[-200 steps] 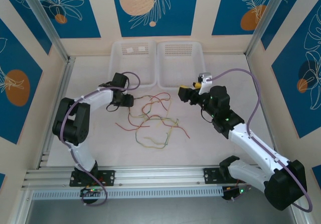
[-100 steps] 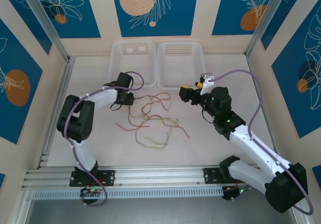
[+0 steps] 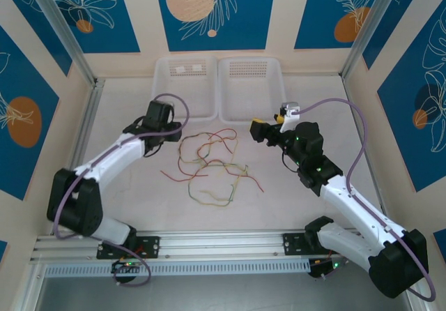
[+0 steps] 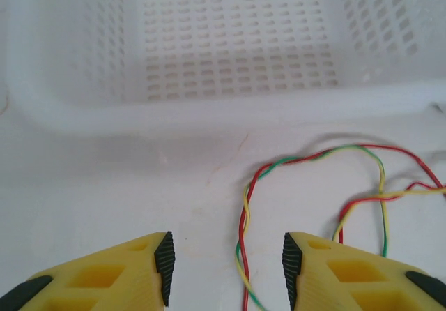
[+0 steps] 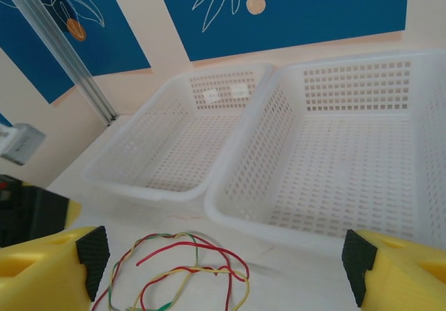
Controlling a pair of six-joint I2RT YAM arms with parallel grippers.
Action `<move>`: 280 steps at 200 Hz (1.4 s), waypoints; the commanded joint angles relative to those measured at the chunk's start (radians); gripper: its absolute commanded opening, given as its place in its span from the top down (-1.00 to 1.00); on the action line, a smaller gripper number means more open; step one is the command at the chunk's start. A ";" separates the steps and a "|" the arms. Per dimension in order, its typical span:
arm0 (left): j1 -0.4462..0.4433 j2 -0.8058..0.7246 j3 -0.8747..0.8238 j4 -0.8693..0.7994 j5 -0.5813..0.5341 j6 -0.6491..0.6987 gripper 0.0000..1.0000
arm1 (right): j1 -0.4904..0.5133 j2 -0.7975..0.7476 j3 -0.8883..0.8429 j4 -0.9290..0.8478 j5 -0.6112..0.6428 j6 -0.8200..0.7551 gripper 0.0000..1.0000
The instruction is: Untangle the cables
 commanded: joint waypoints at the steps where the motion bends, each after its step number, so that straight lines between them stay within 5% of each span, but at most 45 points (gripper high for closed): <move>1: 0.012 -0.049 -0.165 0.132 0.031 -0.079 0.05 | -0.004 -0.029 -0.029 0.038 0.025 -0.005 -0.80; 74: 0.024 0.123 -0.233 0.313 0.094 -0.154 -0.07 | -0.012 -0.039 -0.030 0.043 0.026 0.013 -0.84; 151: -0.066 0.303 -0.094 0.184 -0.137 -0.116 0.00 | -0.074 -0.092 -0.087 0.077 0.005 0.096 -0.91; 200: -0.080 0.376 -0.111 0.220 -0.118 -0.156 0.32 | -0.091 -0.111 -0.088 0.049 0.000 0.089 -0.92; 215: -0.087 0.374 -0.120 0.220 -0.121 -0.155 0.55 | -0.093 -0.114 -0.092 0.049 0.001 0.085 -0.92; 229: -0.095 0.345 -0.135 0.216 -0.142 -0.153 0.61 | -0.094 -0.113 -0.089 0.047 -0.005 0.080 -0.92; 244: -0.098 0.292 -0.152 0.215 -0.157 -0.145 0.89 | -0.091 -0.110 -0.084 0.042 -0.009 0.081 -0.92; 280: -0.099 0.146 -0.157 0.163 -0.193 -0.120 1.00 | -0.087 -0.096 -0.084 0.058 -0.023 0.078 -0.91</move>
